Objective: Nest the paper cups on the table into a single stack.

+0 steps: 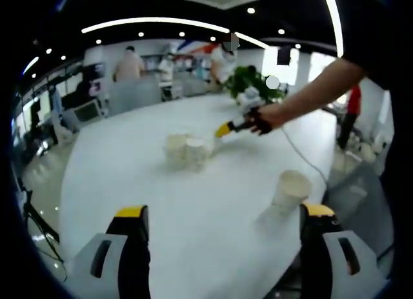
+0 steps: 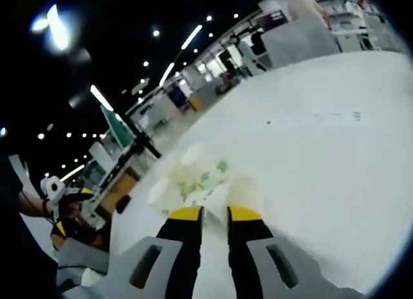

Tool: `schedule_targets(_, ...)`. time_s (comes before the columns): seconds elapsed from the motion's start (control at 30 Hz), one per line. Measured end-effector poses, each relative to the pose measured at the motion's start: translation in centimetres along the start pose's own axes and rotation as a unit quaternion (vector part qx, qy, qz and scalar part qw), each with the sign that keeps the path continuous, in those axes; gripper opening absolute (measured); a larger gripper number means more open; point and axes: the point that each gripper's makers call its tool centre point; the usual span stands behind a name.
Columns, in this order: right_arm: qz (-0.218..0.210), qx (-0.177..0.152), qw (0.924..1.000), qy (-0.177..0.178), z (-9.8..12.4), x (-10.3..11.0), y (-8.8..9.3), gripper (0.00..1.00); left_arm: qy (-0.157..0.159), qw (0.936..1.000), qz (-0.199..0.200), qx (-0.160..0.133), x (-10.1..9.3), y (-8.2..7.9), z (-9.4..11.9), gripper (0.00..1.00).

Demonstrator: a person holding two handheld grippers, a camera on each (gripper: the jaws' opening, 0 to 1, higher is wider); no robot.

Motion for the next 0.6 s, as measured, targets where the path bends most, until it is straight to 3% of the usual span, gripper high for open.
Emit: schedule_targets(0.6,-0.039,-0.011,0.9992,-0.002,2.0,1.0,1.2,0.02,0.001,1.0,0.001,-0.003,-0.4,0.1,0.0,0.98)
Point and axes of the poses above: the point that each gripper's makers call its tool centre point, and the gripper's own axes: z roughly backward along the fingers, x roughly to its left, y roughly out of its underside, and after that the axes turned 11 degrees about -x, right-handed
